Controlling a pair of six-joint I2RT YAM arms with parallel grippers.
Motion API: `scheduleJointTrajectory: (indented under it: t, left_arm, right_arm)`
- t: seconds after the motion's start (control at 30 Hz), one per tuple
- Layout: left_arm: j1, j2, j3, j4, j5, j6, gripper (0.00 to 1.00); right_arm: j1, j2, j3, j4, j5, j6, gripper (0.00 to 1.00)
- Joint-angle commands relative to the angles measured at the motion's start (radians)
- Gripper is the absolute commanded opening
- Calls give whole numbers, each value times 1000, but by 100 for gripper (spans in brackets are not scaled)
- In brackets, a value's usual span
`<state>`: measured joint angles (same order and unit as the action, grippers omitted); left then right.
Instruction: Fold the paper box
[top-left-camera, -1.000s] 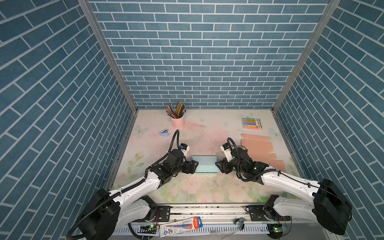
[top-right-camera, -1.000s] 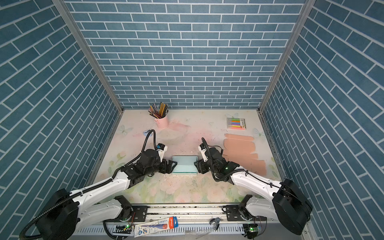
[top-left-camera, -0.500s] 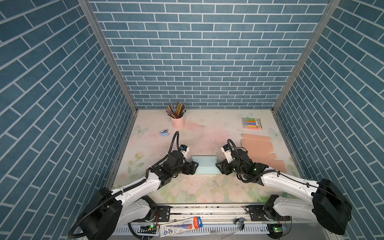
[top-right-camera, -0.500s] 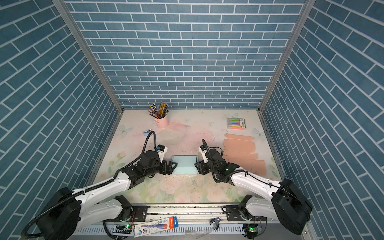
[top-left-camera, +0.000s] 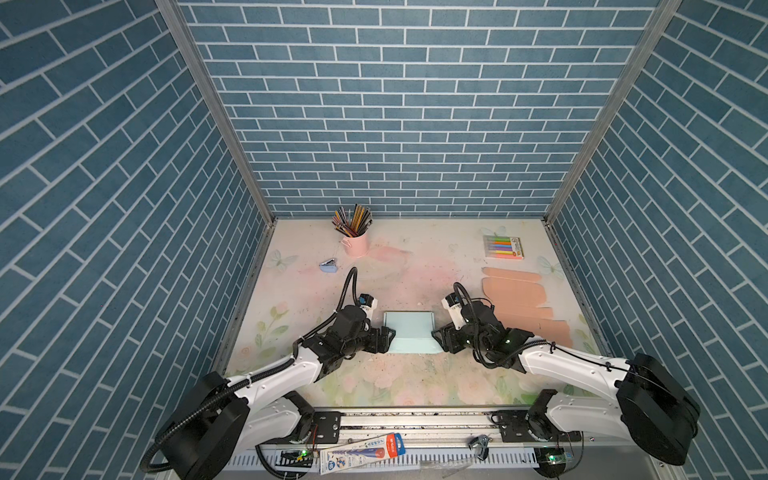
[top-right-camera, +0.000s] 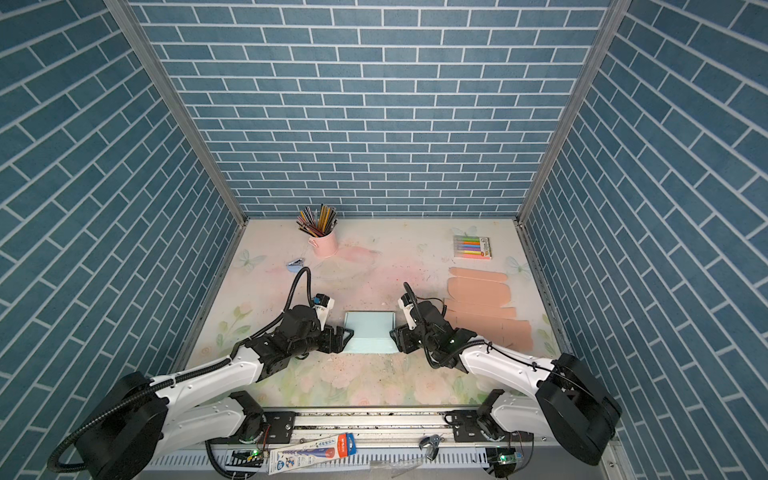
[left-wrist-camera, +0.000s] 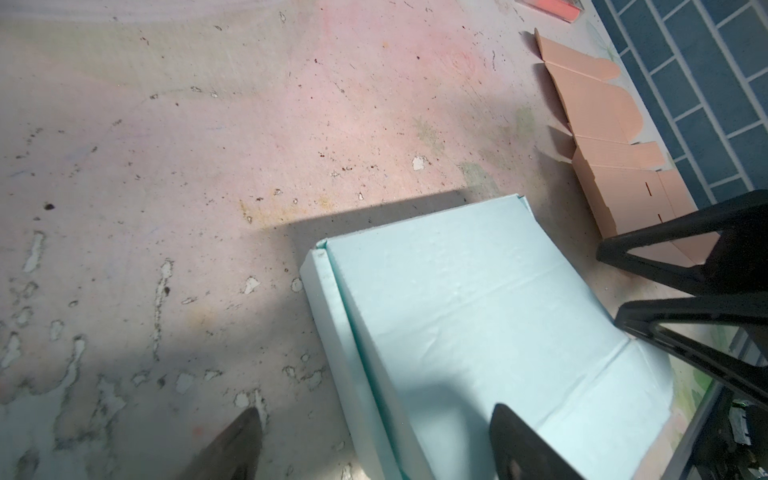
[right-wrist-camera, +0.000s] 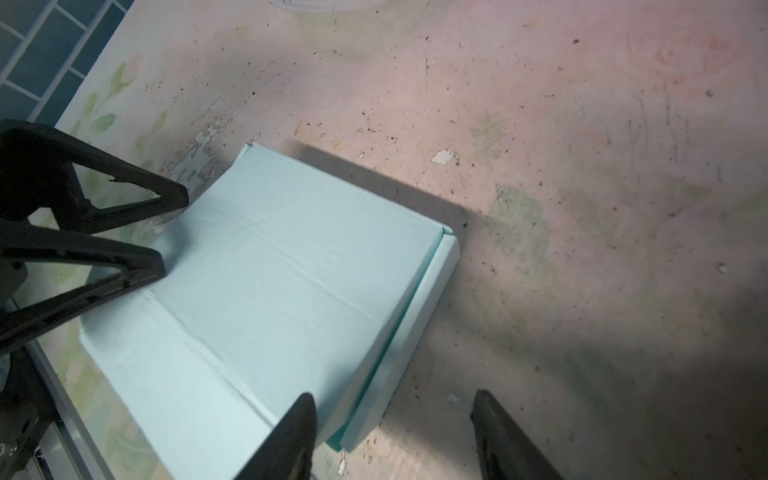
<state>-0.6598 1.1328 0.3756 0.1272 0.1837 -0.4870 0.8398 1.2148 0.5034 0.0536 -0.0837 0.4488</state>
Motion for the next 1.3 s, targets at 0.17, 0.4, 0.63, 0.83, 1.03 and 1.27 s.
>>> scheduleJointTrajectory:
  t: [0.17, 0.4, 0.63, 0.83, 1.03, 1.27]
  left_arm:
    - [-5, 16, -28, 35, 5, -15, 85]
    - [-5, 30, -38, 47, 7, -15, 83]
    - [-8, 43, -48, 63, 7, -15, 72]
    - [-11, 60, -53, 71, 3, -13, 69]
    - [-13, 76, -56, 83, 2, -13, 67]
    - [-11, 92, -55, 84, -5, -9, 66]
  right_arm:
    - [6, 30, -26, 30, -7, 35, 61]
    - [11, 45, -26, 35, -5, 36, 61]
    - [11, 54, -31, 39, -6, 37, 61]
    - [13, 63, -34, 43, -5, 36, 61]
    - [13, 81, -34, 53, -4, 35, 61]
    - [13, 107, -31, 62, -5, 32, 61]
